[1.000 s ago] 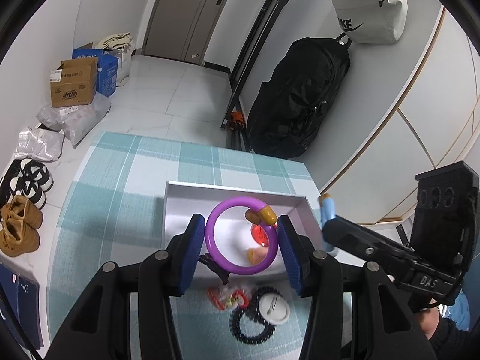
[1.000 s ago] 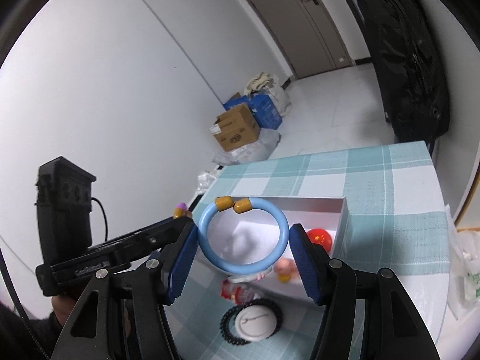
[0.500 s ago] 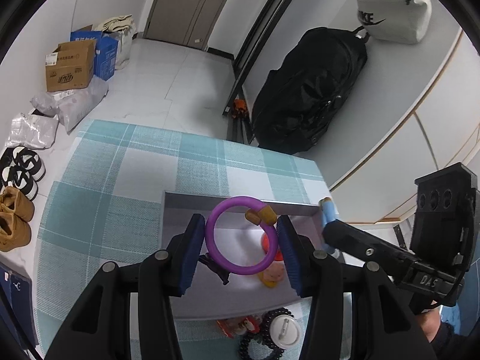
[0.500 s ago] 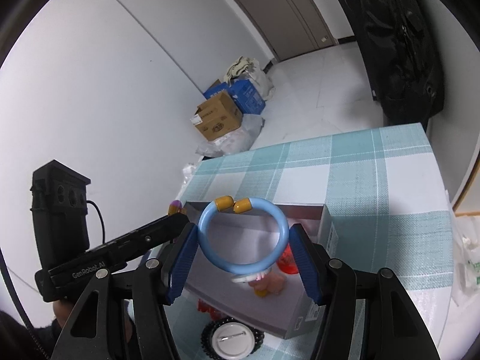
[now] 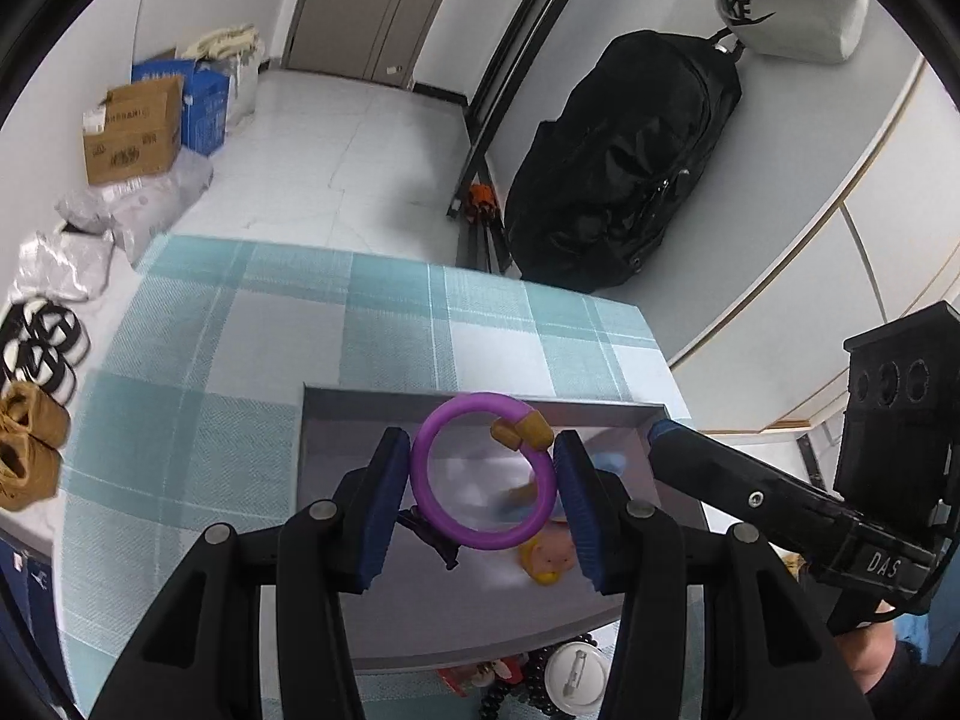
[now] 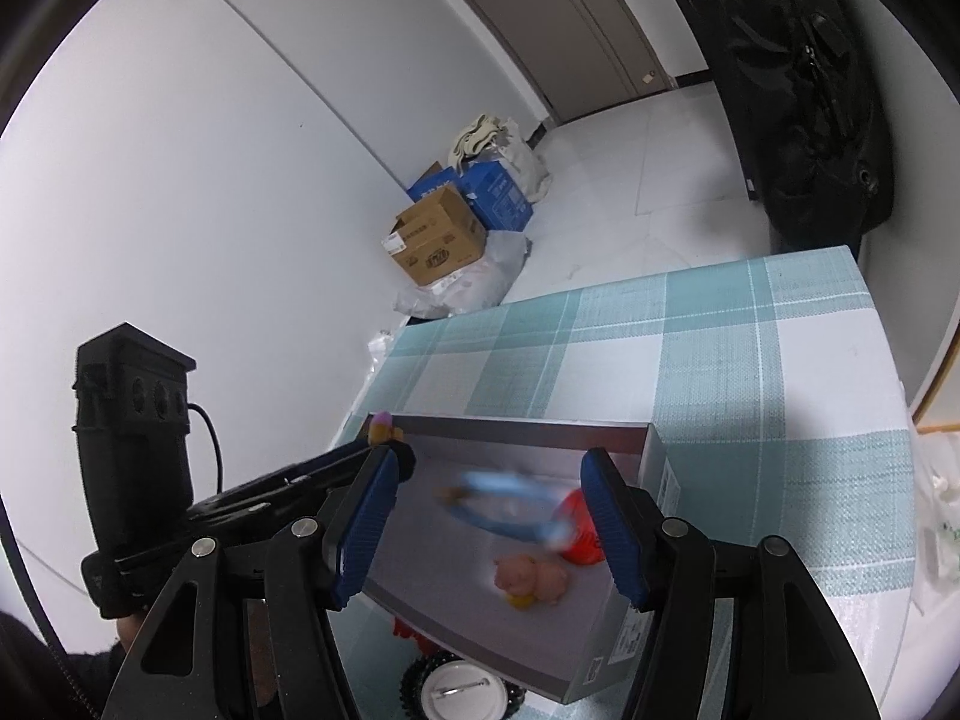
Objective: Organize jewelry
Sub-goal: 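Lower both bangles into the silver box and open both tools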
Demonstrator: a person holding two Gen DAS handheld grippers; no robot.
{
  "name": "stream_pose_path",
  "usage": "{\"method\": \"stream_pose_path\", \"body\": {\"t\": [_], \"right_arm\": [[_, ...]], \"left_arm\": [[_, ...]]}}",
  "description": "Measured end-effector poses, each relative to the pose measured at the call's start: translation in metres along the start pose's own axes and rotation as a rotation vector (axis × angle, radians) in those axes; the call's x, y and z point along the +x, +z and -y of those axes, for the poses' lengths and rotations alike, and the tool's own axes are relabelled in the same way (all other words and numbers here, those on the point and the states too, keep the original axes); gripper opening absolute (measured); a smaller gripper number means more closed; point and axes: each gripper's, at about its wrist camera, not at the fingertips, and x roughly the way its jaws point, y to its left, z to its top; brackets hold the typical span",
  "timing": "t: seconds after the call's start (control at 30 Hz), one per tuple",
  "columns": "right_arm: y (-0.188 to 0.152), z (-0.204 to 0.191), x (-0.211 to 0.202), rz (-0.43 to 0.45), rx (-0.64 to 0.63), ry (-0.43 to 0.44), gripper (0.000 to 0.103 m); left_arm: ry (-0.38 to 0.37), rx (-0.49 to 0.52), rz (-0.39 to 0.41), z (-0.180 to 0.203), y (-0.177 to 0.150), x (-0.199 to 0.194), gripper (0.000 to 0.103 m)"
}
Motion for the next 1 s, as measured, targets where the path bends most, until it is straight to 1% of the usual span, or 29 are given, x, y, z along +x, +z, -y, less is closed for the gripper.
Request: {"method": "stream_pose_path", "body": {"t": [0.1,0.13,0.17,0.2,0.27,0.37,0.47,0.57,0.6,0.67,0.7,0.73,0.87,1.0], "right_arm": [[0.000,-0.001,0.000,-0.003,-0.002,0.000,0.065],[0.000,-0.002,-0.001,0.002,-0.009,0.000,0.065],[0.001,-0.003,-0.003,0.008,-0.014,0.001,0.065],[0.001,-0.004,-0.005,0.018,-0.019,0.004,0.065],[0.001,-0.006,-0.009,0.040,-0.029,0.004,0.065],[0.001,-0.006,-0.014,0.059,-0.036,0.003,0.068],[0.000,-0.007,-0.016,0.066,-0.042,-0.001,0.069],[-0.002,-0.009,-0.020,0.078,-0.057,-0.010,0.069],[-0.003,-0.010,-0.020,0.082,-0.060,-0.011,0.070],[-0.005,-0.011,-0.023,0.090,-0.066,-0.018,0.074],[-0.005,-0.011,-0.023,0.093,-0.066,-0.024,0.079],[-0.007,-0.011,-0.024,0.094,-0.064,-0.037,0.082],[-0.011,-0.010,-0.028,0.098,-0.063,-0.054,0.083],[-0.016,-0.014,-0.032,0.114,-0.088,-0.080,0.086]], "left_arm": [[-0.038,-0.026,-0.040,-0.002,0.000,0.004,0.047],[-0.057,-0.029,-0.048,-0.001,0.000,0.005,0.048],[-0.056,-0.025,-0.043,0.000,-0.001,0.003,0.050],[-0.052,-0.018,-0.033,0.002,-0.001,0.001,0.058],[-0.049,-0.002,-0.012,0.005,-0.002,-0.003,0.067],[-0.028,0.023,0.013,0.010,-0.003,-0.009,0.067],[-0.028,0.017,0.017,0.009,-0.004,-0.011,0.068],[-0.012,0.010,0.037,0.008,-0.006,-0.016,0.068],[-0.004,0.009,0.047,0.007,-0.007,-0.018,0.068],[0.036,0.003,0.062,0.007,-0.009,-0.021,0.068],[0.053,-0.002,0.067,0.006,-0.010,-0.022,0.068],[0.061,-0.007,0.073,0.006,-0.011,-0.023,0.068],[0.086,-0.010,0.105,0.004,-0.015,-0.030,0.068],[0.116,-0.008,0.125,0.002,-0.020,-0.034,0.068]]}}
